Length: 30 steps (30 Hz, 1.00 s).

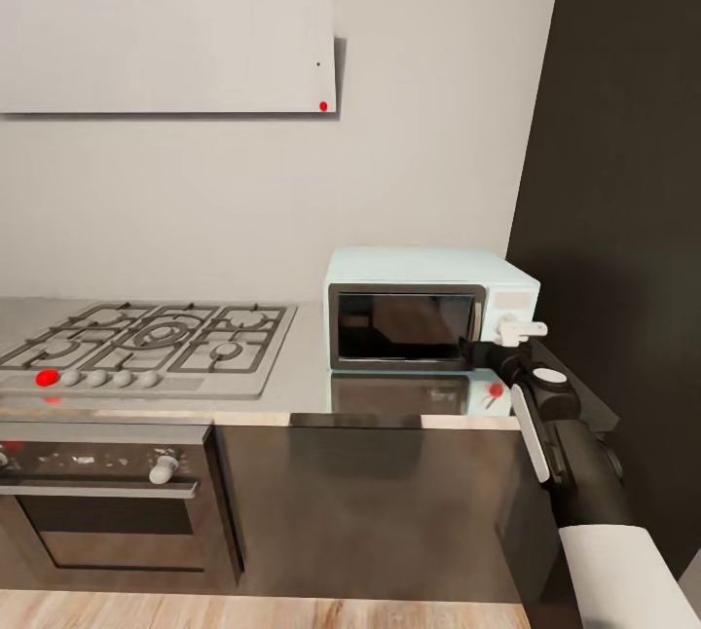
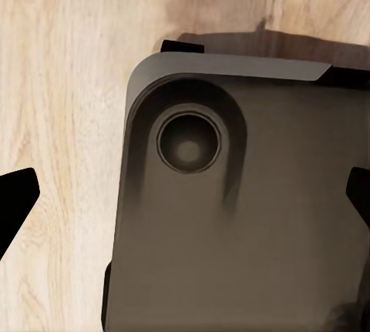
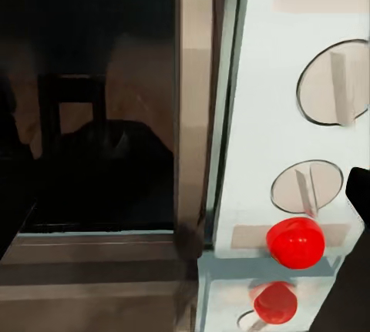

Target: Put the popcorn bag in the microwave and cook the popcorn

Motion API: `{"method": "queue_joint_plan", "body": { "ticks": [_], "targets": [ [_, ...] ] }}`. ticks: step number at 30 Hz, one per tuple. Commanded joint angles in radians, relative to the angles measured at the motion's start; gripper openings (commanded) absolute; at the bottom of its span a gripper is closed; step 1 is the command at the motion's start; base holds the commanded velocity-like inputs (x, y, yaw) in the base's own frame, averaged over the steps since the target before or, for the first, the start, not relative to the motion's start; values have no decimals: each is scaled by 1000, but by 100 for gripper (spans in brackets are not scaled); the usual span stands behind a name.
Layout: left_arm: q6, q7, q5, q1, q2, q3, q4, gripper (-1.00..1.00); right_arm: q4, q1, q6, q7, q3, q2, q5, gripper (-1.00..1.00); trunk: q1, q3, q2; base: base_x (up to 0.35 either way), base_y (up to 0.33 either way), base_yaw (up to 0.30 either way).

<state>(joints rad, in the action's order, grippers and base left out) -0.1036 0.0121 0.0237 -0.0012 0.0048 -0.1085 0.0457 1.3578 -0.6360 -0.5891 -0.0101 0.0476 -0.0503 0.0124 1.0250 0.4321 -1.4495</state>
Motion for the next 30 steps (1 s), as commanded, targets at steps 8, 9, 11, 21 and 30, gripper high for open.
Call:
{"method": "queue_joint_plan", "body": {
  "ticks": [8,9,11,21,30],
  "targets": [
    [-2,0,3,0,0,-4,0,100,1,-1,5,4,-18,1,1,100,0,1,-1,0,0,0],
    [-2,0,3,0,1,-4,0,100,1,-1,5,4,-18,1,1,100,0,1,-1,0,0,0],
    [-2,-1,3,0,1,-4,0,100,0,-1,5,4,-15,-3,1,100,0,1,-1,80,0,0],
    [-3,0,3,0,1,-3,0,100,-3,-1,5,11,-13,-3,-2,100,0,1,-1,119,0,0],
    [-2,-1,4,0,1,-3,0,100,-8,-1,5,13,-12,-1,-3,100,0,1,-1,25,0,0]
  ]
}}
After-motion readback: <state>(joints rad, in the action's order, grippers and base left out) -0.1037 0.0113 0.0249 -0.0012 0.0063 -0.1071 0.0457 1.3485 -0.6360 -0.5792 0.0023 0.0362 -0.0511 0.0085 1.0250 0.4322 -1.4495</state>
